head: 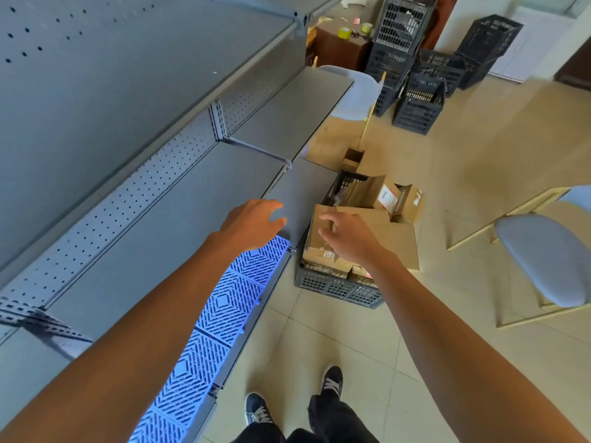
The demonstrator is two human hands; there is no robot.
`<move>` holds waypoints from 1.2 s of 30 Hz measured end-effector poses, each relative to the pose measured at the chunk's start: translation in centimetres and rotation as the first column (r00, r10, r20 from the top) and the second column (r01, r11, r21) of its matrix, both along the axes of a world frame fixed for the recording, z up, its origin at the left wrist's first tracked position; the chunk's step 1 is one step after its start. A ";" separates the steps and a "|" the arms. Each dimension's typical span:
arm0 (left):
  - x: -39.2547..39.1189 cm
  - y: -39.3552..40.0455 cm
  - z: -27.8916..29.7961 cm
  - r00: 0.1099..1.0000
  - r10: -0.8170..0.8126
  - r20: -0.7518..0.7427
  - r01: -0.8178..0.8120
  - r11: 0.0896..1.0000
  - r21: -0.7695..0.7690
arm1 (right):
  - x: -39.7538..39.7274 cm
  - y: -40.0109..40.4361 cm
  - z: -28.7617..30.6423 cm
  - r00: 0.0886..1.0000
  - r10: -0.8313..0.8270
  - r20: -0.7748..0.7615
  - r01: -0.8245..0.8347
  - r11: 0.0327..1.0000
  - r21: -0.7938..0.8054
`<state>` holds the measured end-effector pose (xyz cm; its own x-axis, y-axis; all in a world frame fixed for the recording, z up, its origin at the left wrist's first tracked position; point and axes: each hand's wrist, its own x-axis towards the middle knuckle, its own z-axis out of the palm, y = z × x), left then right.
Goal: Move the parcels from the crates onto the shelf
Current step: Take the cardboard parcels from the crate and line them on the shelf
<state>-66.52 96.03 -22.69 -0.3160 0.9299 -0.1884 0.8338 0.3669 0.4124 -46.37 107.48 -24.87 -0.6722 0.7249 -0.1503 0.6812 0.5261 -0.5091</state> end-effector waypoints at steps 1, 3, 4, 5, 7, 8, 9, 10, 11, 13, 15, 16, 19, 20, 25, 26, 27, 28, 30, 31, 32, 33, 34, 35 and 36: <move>0.5 0.8 -0.3 1.000 -0.007 -0.002 0.007 1.000 -0.007 | 0.7 0.6 -0.3 1.000 -0.008 0.001 0.008 1.000 -0.010; 1.6 2.6 -0.8 1.000 -0.016 0.002 0.016 1.000 -0.015 | 2.3 2.1 -1.0 1.000 -0.021 0.000 0.021 1.000 -0.017; 2.3 3.5 -1.0 1.000 -0.020 0.002 0.021 1.000 -0.019 | 3.2 3.0 -1.5 1.000 -0.023 0.002 0.023 1.000 -0.020; 3.0 4.7 -1.3 1.000 -0.024 0.002 0.024 0.999 -0.024 | 4.1 3.9 -1.9 1.000 -0.027 0.006 0.027 0.999 -0.029; 4.8 6.9 -2.1 0.999 -0.035 0.004 0.035 0.999 -0.035 | 6.3 5.9 -2.6 0.999 -0.048 0.018 0.049 0.997 -0.054; 5.8 8.1 -2.4 0.999 -0.043 0.005 0.043 0.998 -0.038 | 7.5 6.9 -2.8 0.997 -0.075 0.019 0.076 0.994 -0.072; 6.9 9.6 -3.0 0.999 -0.052 0.008 0.052 0.998 -0.046 | 8.9 8.2 -3.2 0.994 -0.105 0.019 0.106 0.990 -0.092; 7.7 10.5 -3.5 0.998 -0.057 0.014 0.058 0.997 -0.054 | 9.9 9.1 -3.7 0.992 -0.121 0.020 0.123 0.987 -0.100; 8.5 11.2 -4.0 0.998 -0.060 0.022 0.061 0.996 -0.062 | 10.8 9.7 -4.2 0.991 -0.131 0.028 0.133 0.985 -0.106; 10.7 13.6 -5.4 0.998 -0.061 0.028 0.063 0.995 -0.077 | 13.2 12.2 -5.7 0.986 -0.162 0.038 0.166 0.976 -0.138; 12.5 15.6 -6.8 0.997 -0.045 0.069 0.052 0.994 -0.097 | 15.0 14.3 -7.2 0.979 -0.196 0.051 0.201 0.966 -0.162; 13.2 16.5 -7.4 0.995 -0.035 0.091 0.045 0.993 -0.112 | 15.6 15.2 -7.8 0.977 -0.205 0.054 0.212 0.961 -0.177; 14.9 18.7 -8.9 0.995 -0.040 0.093 0.053 0.987 -0.151 | 17.1 17.3 -9.5 0.975 -0.216 0.059 0.224 0.947 -0.232; 15.3 19.3 -9.2 0.995 -0.052 0.090 0.066 0.985 -0.157 | 17.5 17.9 -10.0 0.973 -0.219 0.071 0.230 0.939 -0.257; 15.7 22.9 -11.7 0.985 -0.001 0.174 0.034 0.981 -0.189 | 18.0 20.7 -12.3 0.961 -0.256 0.102 0.275 0.900 -0.338; 15.5 23.7 -12.4 0.977 0.024 0.211 0.017 0.981 -0.192 | 18.0 21.3 -12.7 0.959 -0.262 0.108 0.283 0.894 -0.346; 15.3 24.5 -13.1 0.965 0.050 0.257 0.000 0.982 -0.190 | 17.9 21.8 -13.2 0.957 -0.265 0.118 0.290 0.890 -0.351; 15.0 25.3 -13.8 0.951 0.079 0.300 -0.020 0.981 -0.195 | 17.7 22.4 -13.6 0.955 -0.267 0.133 0.297 0.886 -0.355; 14.2 26.8 -15.4 0.927 0.123 0.354 -0.047 0.975 -0.216 | 17.4 23.6 -14.6 0.950 -0.266 0.165 0.309 0.881 -0.358; 13.8 27.5 -16.3 0.919 0.137 0.369 -0.054 0.973 -0.226 | 17.2 24.3 -15.1 0.946 -0.267 0.184 0.317 0.880 -0.353; 13.4 28.0 -17.1 0.913 0.147 0.380 -0.057 0.970 -0.238 | 17.0 24.9 -15.6 0.940 -0.271 0.205 0.329 0.877 -0.349; 12.9 28.6 -17.9 0.906 0.153 0.395 -0.056 0.968 -0.245 | 16.7 25.6 -16.2 0.934 -0.276 0.226 0.342 0.873 -0.349; 12.4 29.0 -18.6 0.896 0.161 0.414 -0.056 0.965 -0.254 | 16.4 26.2 -16.9 0.928 -0.280 0.246 0.355 0.866 -0.353; 11.9 29.4 -19.5 0.886 0.170 0.431 -0.059 0.964 -0.259 | 16.1 26.8 -17.5 0.920 -0.291 0.263 0.373 0.856 -0.358; 11.4 29.9 -20.3 0.876 0.182 0.447 -0.064 0.962 -0.267 | 15.7 27.4 -18.1 0.911 -0.306 0.277 0.394 0.846 -0.359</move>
